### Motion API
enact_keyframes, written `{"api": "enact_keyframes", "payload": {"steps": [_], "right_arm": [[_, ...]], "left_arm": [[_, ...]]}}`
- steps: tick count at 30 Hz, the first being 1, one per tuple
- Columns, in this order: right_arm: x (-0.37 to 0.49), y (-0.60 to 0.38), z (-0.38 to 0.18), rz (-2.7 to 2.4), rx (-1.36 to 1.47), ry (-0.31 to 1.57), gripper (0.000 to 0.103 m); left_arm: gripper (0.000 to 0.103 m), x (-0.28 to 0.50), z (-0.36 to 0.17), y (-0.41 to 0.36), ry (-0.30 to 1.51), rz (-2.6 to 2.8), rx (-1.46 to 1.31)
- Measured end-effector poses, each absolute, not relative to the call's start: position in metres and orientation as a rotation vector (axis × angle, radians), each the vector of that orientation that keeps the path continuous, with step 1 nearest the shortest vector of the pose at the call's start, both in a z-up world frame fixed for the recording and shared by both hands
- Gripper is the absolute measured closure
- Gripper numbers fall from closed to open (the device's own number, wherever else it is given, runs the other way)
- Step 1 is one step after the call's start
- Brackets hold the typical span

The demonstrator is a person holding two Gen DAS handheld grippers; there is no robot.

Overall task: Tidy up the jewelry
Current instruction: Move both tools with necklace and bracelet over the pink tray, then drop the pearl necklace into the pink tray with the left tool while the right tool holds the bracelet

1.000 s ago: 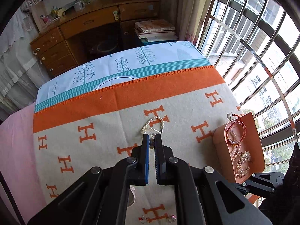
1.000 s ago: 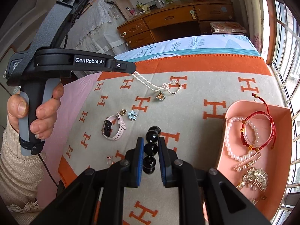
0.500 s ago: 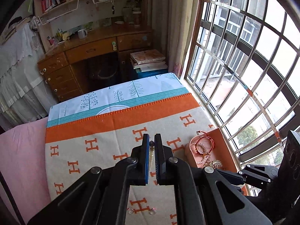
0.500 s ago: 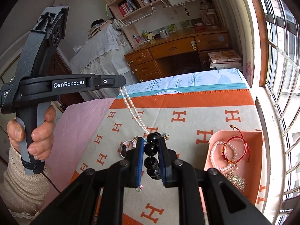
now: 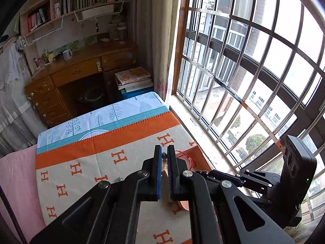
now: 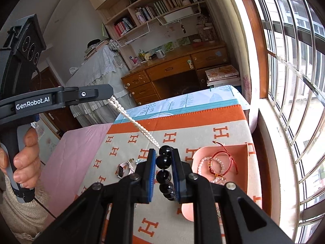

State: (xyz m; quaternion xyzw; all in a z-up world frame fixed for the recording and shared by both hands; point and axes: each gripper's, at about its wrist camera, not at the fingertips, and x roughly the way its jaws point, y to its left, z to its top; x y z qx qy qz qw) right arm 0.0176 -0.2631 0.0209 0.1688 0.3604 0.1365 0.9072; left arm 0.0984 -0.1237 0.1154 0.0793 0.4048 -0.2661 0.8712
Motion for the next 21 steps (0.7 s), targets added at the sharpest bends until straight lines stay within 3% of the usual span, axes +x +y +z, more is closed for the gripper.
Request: {"api": "enact_keyframes", "payload": {"steps": [21], "right_arm": [[-0.007,-0.329,-0.011,0.153,0.445,0.758,0.088]], "left_arm": [[0.100,0.075,0.048,-0.219,0.999,-0.714,0.269]]}}
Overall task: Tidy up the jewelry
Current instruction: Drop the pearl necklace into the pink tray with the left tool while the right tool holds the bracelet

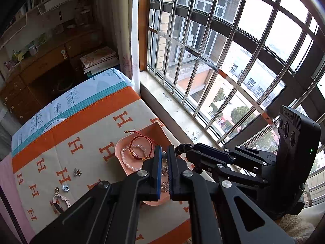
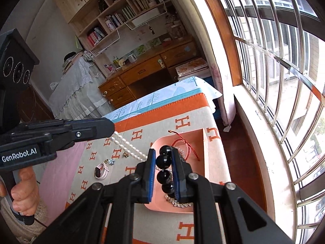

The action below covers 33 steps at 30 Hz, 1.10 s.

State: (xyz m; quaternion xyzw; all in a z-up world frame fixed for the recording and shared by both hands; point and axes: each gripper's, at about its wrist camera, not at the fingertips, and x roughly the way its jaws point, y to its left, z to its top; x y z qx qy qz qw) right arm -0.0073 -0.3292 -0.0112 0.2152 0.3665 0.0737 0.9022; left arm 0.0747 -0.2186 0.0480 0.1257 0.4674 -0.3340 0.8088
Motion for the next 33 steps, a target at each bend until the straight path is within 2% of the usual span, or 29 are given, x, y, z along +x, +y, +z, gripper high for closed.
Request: {"api": "enact_keyframes", "payload": {"steps": [5,18,27,29,33], "right_arm": [[-0.008,-0.334,-0.014,0.145,0.448,0.763,0.088],[-0.003,-0.330,-0.013,0.166,0.441,0.772,0.088],[0.007,-0.322,-0.013,0.174,0.422,0.783,0.088],[0.011,-0.320,-0.014,0.176,0.421,0.788,0.088],[0.022,-0.314,-0.017,0.183,0.414,0.803,0.088]], "left_arm": [[0.100,0.074,0.039,-0.222,1.018,-0.704,0.277],[0.100,0.072,0.062,-0.195,0.955,-0.666,0.250],[0.100,0.079,0.025,-0.189,1.028,-0.648,0.259],[0.097,0.082,0.012,-0.188,1.055,-0.646,0.257],[0.076,0.087,-0.006,-0.180,1.088,-0.624,0.237]]}}
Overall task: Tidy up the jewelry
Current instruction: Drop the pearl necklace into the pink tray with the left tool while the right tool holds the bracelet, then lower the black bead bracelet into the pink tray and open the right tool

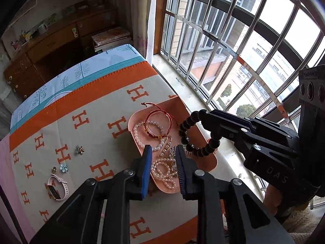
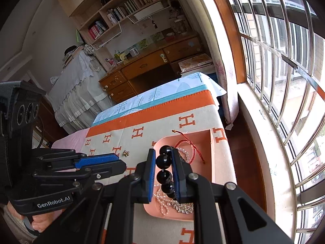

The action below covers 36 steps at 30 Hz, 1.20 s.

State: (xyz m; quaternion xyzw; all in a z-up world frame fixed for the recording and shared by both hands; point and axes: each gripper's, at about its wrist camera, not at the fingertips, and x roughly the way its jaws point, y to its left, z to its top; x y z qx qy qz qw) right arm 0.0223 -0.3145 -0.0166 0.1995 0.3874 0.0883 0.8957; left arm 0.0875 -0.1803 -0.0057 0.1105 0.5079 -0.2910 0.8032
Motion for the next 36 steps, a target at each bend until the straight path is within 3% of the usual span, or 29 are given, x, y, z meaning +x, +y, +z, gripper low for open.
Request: {"api": "enact_keyframes", "payload": {"steps": [5,12,17,22,36], "right_arm": [[0.040,-0.304,-0.021,0.211,0.401,0.825,0.088],[0.072,-0.291,-0.031,0.244,0.382,0.846,0.088],[0.100,-0.298,-0.072,-0.008,0.264,0.952,0.087],[0.099,-0.327,-0.102,0.039,0.442,1.047,0.087],[0.071,-0.321,-0.083,0.051,0.433,1.013,0.087]], "left_arm": [[0.060,0.092,-0.005,-0.163,1.058,-0.588,0.215],[0.058,0.096,-0.002,-0.148,1.015,-0.544,0.230],[0.055,0.102,-0.008,-0.143,1.033,-0.530,0.226],[0.051,0.100,-0.013,-0.142,1.033,-0.537,0.235],[0.041,0.095,-0.009,-0.130,1.018,-0.516,0.227]]}}
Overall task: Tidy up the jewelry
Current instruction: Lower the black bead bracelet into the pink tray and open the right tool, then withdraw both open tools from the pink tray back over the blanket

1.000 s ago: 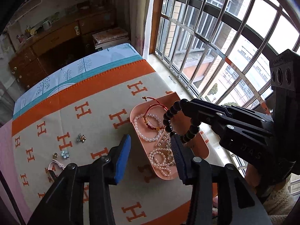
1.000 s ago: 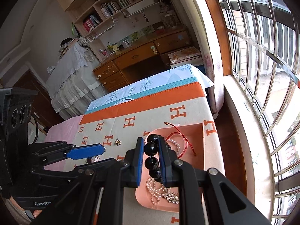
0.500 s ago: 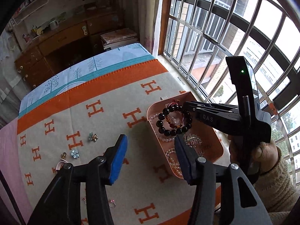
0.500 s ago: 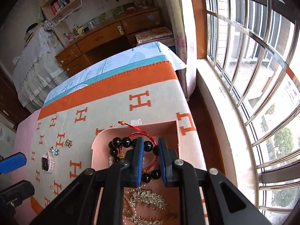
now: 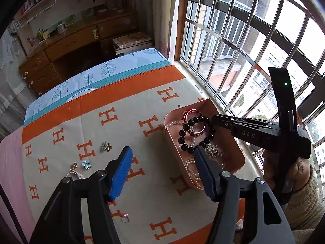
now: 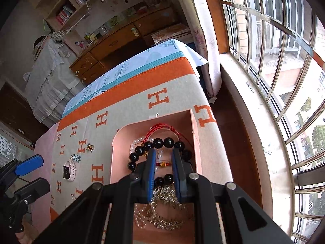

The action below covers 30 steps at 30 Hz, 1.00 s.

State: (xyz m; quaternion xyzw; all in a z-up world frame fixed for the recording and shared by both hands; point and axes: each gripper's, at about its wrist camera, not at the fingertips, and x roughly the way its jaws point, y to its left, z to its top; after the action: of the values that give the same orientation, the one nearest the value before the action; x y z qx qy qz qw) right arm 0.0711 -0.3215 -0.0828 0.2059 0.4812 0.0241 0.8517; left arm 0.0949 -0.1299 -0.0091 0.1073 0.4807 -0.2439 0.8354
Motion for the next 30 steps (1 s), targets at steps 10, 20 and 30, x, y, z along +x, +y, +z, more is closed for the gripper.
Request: {"api": "enact_keyframes", "payload": {"steps": [10,20,30], "right_arm": [[0.054,-0.291,-0.059,0.110,0.373,0.982,0.087],[0.042,-0.253,-0.035,0.177,0.302,0.954,0.087],[0.042,-0.212,-0.018,0.251,0.229,0.935,0.087]], "left_arm": [[0.041,0.084,0.007,-0.099,0.977,-0.461,0.234],[0.040,0.079,0.034,-0.031,0.939,-0.341,0.176],[0.034,0.074,0.047,0.033,0.908,-0.231,0.122]]}}
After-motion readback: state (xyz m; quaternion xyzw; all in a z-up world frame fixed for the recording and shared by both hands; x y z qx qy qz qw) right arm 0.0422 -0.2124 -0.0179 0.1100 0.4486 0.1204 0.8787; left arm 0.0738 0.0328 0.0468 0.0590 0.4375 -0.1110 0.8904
